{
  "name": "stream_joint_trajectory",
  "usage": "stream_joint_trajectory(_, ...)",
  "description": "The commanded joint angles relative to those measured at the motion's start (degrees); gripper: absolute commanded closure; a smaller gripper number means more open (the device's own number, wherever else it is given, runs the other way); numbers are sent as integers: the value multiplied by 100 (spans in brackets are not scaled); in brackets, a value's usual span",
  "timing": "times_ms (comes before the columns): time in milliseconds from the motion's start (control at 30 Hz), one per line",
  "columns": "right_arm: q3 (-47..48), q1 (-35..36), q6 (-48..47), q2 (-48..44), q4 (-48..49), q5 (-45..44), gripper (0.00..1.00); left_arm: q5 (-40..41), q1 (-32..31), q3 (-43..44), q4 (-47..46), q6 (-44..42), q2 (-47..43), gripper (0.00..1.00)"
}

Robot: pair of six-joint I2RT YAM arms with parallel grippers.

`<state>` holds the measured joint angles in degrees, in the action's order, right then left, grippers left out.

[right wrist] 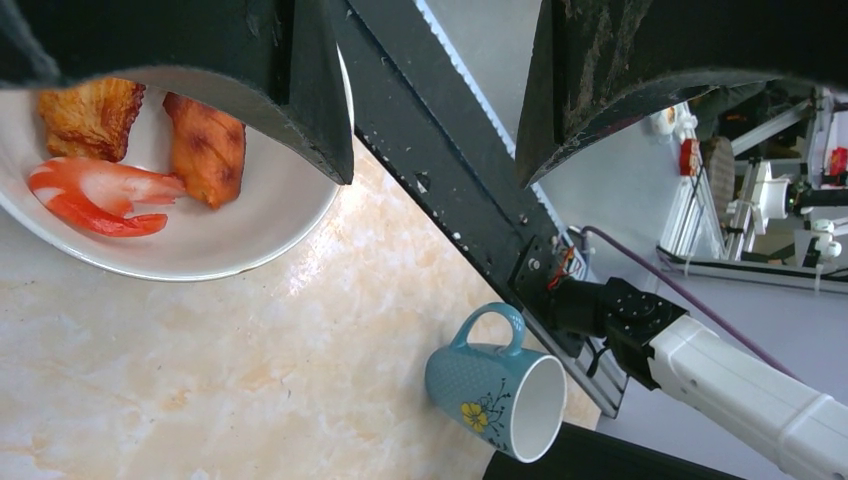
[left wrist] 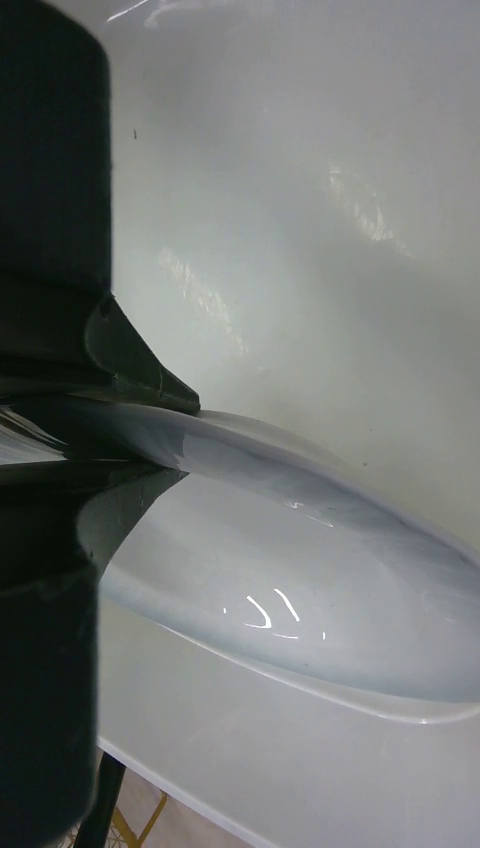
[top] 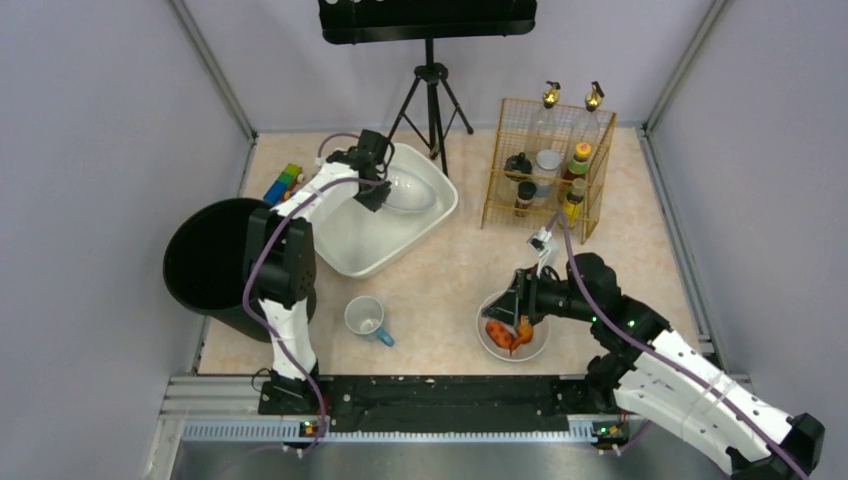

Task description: Clear the kitchen counter

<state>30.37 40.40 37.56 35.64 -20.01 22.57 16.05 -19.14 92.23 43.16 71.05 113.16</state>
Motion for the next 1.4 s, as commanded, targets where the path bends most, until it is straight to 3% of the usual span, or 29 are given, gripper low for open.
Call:
stream_joint_trajectory(0, -48, 55, -13, -62, 127, 37, 40, -420, -44, -298, -668, 177, 476, 97)
stream_joint_trajectory(67, -67, 55, -5, -67, 120, 29, 40, -461, -39, -448, -748, 215, 503, 88)
stream_joint_trajectory(333, -89, 51, 13, -14, 200, 37, 40, -565, -38, -706, -758, 121, 533, 69)
stream_joint_trajectory(833, -186, 53, 98, 99, 414, 90, 40, -640, -40, -1341, -772, -133, 237, 57)
stream_joint_trajectory(1033, -146, 55, 106, 173, 466, 92, 40, -758, -41, -1259, -431, -359, 337, 48)
stream_joint_trajectory(1133, -126, 55, 104, 172, 461, 64, 40, -770, -44, -1325, -338, -441, 262, 30)
stream_joint_trajectory(1200, -101, 55, 108, 184, 446, 64, 40, -697, -40, -1344, -194, -504, 189, 27)
stream_joint_trajectory(1233, -81, 55, 106, 193, 440, 56, 40, -671, -41, -1365, -144, -546, 141, 13)
stream_joint_trajectory(1367, 20, 56, 60, 258, 421, 6, 40, -601, -36, -1342, 116, -811, -77, 2)
